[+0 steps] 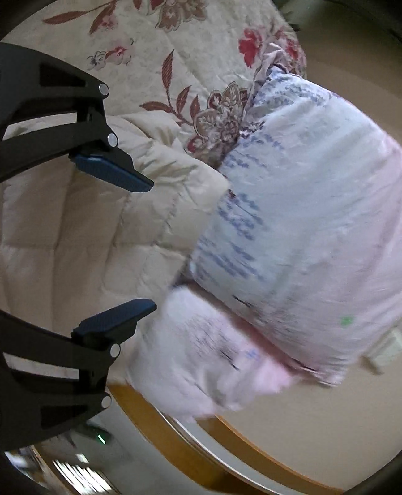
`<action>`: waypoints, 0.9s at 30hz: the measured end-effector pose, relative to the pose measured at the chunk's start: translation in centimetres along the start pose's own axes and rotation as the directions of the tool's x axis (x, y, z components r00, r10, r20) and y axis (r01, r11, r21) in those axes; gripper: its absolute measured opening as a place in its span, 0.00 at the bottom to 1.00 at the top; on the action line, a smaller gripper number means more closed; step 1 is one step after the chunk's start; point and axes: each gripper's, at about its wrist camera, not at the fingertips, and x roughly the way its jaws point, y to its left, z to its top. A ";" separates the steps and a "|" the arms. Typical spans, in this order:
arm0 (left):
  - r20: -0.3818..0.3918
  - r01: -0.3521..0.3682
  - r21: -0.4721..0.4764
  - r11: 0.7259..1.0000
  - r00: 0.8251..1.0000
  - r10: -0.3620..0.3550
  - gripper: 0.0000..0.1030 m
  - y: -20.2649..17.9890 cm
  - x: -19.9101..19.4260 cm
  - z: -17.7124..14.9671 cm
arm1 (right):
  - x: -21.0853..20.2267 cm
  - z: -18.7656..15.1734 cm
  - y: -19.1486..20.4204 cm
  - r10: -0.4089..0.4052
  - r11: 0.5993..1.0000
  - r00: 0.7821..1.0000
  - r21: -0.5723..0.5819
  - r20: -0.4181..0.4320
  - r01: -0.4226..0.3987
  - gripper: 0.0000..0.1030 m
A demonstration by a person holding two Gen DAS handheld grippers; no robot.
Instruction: Fold large clothes
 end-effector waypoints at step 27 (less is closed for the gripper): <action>-0.047 -0.254 0.097 0.962 0.965 0.260 0.79 1.0 5.6 -2.7 | 3.6 -2.8 -1.2 -0.200 0.980 0.978 -0.002 -0.064 0.201 0.55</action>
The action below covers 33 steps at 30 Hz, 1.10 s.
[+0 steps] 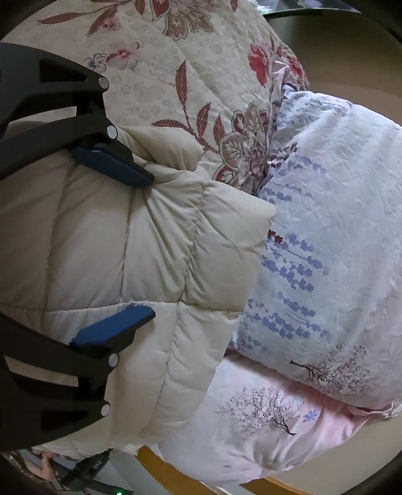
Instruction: Fold large clothes
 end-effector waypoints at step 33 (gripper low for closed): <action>-0.106 0.262 -0.288 0.921 0.947 -0.302 0.79 5.4 -12.8 -11.3 | -9.3 -12.8 -9.1 0.508 0.758 0.854 0.531 -0.114 -0.380 0.80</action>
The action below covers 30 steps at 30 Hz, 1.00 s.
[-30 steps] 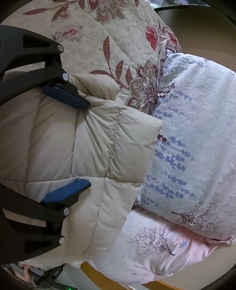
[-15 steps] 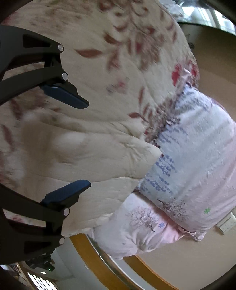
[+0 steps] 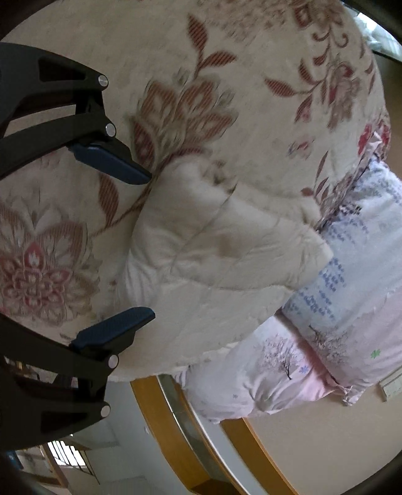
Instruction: Fold large clothes
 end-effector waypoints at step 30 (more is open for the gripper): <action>0.211 0.113 -0.363 0.925 0.977 -0.036 0.17 3.2 2.4 1.2 | 0.8 1.9 1.2 0.116 0.993 0.975 -0.032 0.189 -0.112 0.17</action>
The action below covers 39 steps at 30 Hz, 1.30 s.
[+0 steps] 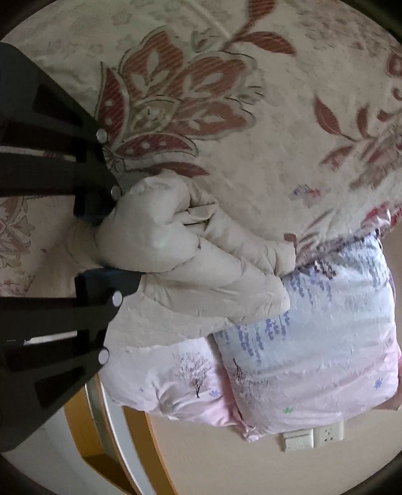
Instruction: Fold large clothes
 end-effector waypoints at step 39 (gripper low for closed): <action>0.140 -0.030 0.084 0.996 0.990 0.018 0.43 3.8 -9.9 -1.2 | -2.1 -12.5 15.5 -0.250 0.672 0.962 -0.695 0.114 0.257 0.54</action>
